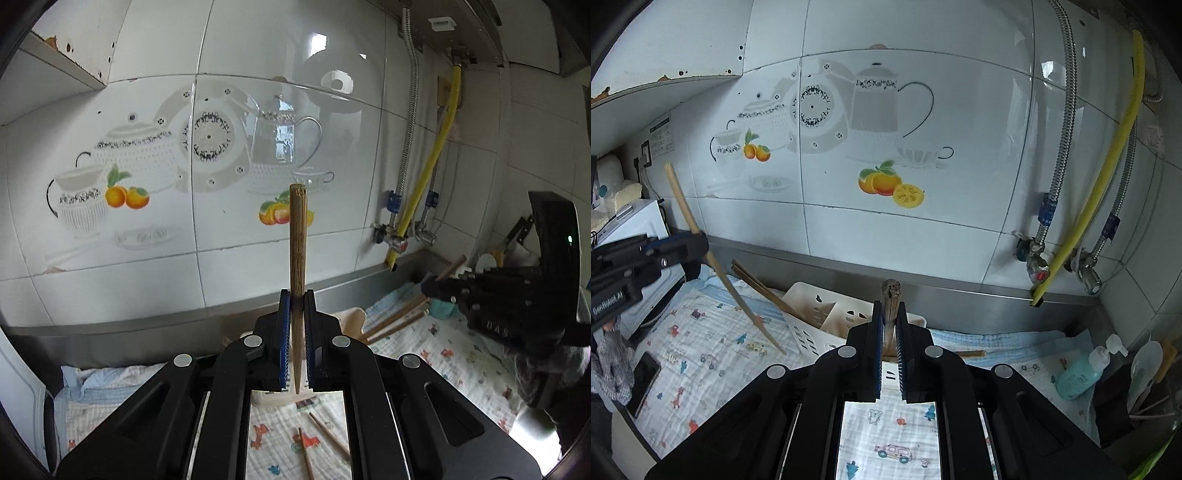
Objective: Organize utensils
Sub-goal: 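Lift both held chopsticks and carry them above the white holder, then lower the chopsticks into the holder and open the right and left tools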
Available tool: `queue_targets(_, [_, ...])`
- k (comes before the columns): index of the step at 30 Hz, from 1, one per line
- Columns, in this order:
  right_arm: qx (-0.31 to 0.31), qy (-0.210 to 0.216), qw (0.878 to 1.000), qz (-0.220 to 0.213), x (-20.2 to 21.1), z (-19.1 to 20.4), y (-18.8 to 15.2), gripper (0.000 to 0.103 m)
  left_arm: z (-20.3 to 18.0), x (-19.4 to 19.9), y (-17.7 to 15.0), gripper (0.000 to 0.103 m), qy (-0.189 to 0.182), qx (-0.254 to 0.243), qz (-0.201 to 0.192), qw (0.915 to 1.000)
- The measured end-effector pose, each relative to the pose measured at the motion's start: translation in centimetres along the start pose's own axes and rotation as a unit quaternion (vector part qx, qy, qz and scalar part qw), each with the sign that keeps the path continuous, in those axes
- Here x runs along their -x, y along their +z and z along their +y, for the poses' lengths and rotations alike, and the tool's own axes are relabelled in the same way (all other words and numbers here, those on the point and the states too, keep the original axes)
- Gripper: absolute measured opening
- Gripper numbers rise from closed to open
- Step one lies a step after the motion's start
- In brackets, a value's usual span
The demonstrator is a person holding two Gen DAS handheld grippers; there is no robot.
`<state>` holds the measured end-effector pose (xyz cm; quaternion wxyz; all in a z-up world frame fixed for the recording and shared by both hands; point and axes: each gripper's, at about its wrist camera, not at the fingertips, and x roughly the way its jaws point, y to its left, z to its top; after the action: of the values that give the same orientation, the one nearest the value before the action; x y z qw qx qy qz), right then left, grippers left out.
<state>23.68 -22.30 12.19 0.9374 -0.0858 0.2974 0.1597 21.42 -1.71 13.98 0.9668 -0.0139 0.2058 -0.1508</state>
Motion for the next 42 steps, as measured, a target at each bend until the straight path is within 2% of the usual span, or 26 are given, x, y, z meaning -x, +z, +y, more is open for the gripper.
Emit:
queue_targets(8, [0.003,0.006,1.000,0.025,-2.4,-0.2,-0.8,0.007,1.2,-3.0,2.0,0.006,0.022,0.023,-0.017,0.9993])
queue_targets(14, [0.005,0.012,1.000,0.028,-3.1,-0.2,-1.3,0.007,2.1,-5.4,1.6,0.006,0.026,0.049,-0.002,0.9985])
queue_targets(22, [0.000,0.010,1.000,0.024,-3.2,-0.6,-1.0,0.007,2.2,-4.8,3.3,0.006,0.019,0.057,-0.019,0.9980])
queue_targets(28, [0.002,0.010,1.000,0.025,-3.5,-0.5,-1.0,0.007,1.8,-4.7,4.3,0.006,0.040,0.049,-0.041,0.9971])
queue_targets(42, [0.000,0.003,1.000,0.010,-2.9,-0.5,-1.4,0.008,3.5,-8.9,0.1,0.006,0.020,0.090,0.034,0.9951])
